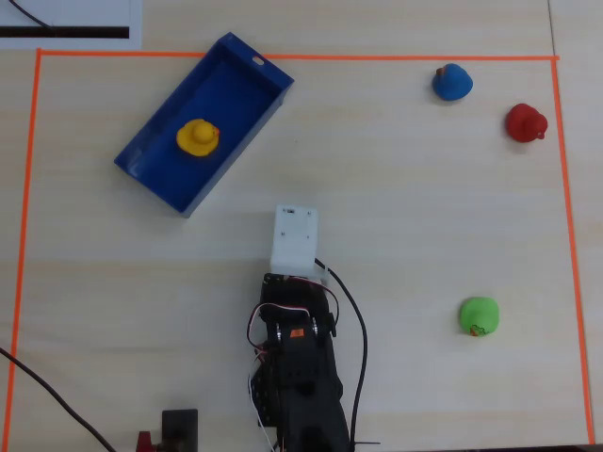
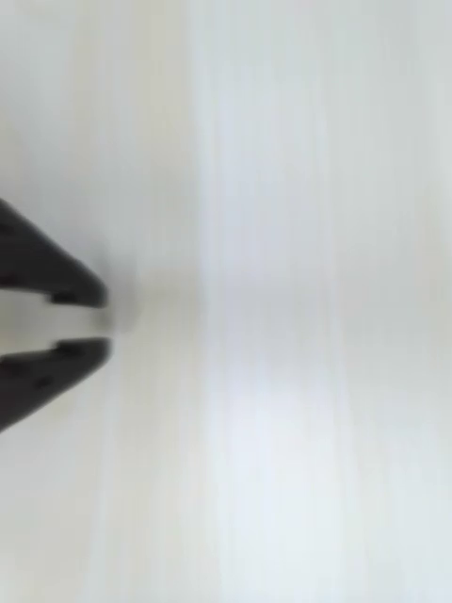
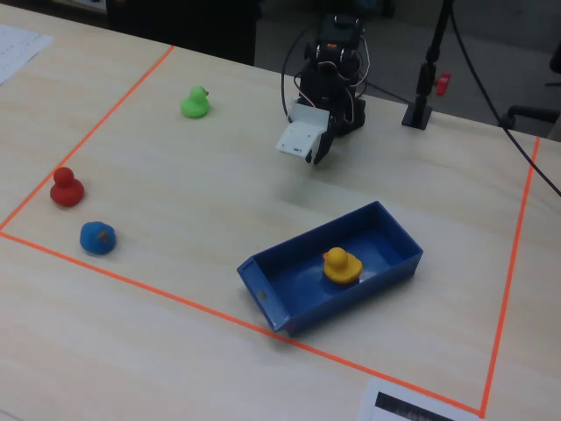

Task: Grasp yellow duck and put it into box.

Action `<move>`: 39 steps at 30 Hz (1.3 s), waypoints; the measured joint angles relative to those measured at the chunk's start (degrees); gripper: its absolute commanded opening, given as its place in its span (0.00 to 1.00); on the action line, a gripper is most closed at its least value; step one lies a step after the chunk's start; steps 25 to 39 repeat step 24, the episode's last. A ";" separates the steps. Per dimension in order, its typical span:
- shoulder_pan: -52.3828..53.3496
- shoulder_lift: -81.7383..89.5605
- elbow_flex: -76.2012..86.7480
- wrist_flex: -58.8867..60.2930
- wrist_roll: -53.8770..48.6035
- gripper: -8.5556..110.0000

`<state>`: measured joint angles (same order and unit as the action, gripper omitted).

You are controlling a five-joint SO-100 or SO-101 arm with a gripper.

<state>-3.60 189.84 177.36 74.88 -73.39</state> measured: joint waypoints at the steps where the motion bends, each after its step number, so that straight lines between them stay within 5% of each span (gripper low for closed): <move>1: 0.35 0.00 0.26 -0.09 0.00 0.07; 39: 1.93 0.00 0.35 -0.09 0.00 0.08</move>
